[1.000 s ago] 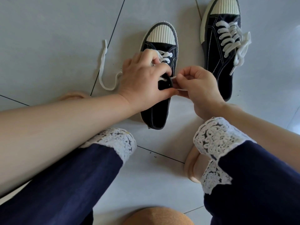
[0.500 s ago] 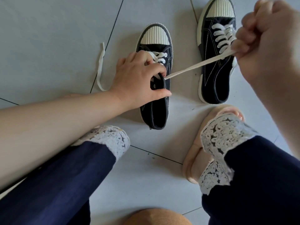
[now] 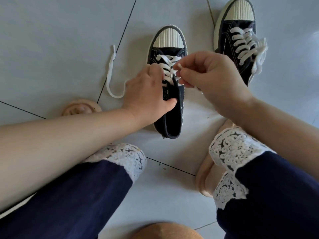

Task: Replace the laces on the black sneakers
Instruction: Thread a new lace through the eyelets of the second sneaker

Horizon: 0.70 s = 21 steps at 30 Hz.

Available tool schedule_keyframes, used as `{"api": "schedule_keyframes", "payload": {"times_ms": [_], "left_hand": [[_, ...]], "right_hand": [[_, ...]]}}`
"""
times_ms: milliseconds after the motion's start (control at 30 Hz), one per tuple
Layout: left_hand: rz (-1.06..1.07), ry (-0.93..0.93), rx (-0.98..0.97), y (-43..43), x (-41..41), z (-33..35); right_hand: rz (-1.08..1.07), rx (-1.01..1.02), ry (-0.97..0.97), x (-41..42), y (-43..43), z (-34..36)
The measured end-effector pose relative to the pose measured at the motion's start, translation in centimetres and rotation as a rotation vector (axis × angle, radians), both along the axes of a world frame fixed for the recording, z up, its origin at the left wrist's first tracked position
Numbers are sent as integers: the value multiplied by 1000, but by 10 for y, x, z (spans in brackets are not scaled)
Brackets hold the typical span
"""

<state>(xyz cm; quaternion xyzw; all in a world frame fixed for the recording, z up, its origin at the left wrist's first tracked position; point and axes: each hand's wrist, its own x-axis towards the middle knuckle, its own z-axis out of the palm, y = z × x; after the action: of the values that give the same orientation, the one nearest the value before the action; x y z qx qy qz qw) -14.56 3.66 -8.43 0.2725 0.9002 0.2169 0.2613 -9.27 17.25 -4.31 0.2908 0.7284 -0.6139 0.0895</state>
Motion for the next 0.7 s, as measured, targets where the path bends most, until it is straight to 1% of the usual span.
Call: {"api": "schedule_keyframes", "payload": {"times_ms": [100,267,367,433,567,700], "left_hand": [[69,-153,24,0,-5,0],[256,-260,152,-10,-1,0],[424,-438,203,-13,-4,-3],[493,-542,246,-15,-5,-4],[532,-593,277,-16,-7,-5],[530,-617,281,-17,-7,-4]], "right_hand": [[79,143,22,-2,-7,-2],[201,335,-45,2,-9,-12],[212,386,-40,5,-10,-12],[237,445,-26,5,-12,-12],[316,581,-27,5,-16,-18],[324,623,-51,3,-19,-21]]}}
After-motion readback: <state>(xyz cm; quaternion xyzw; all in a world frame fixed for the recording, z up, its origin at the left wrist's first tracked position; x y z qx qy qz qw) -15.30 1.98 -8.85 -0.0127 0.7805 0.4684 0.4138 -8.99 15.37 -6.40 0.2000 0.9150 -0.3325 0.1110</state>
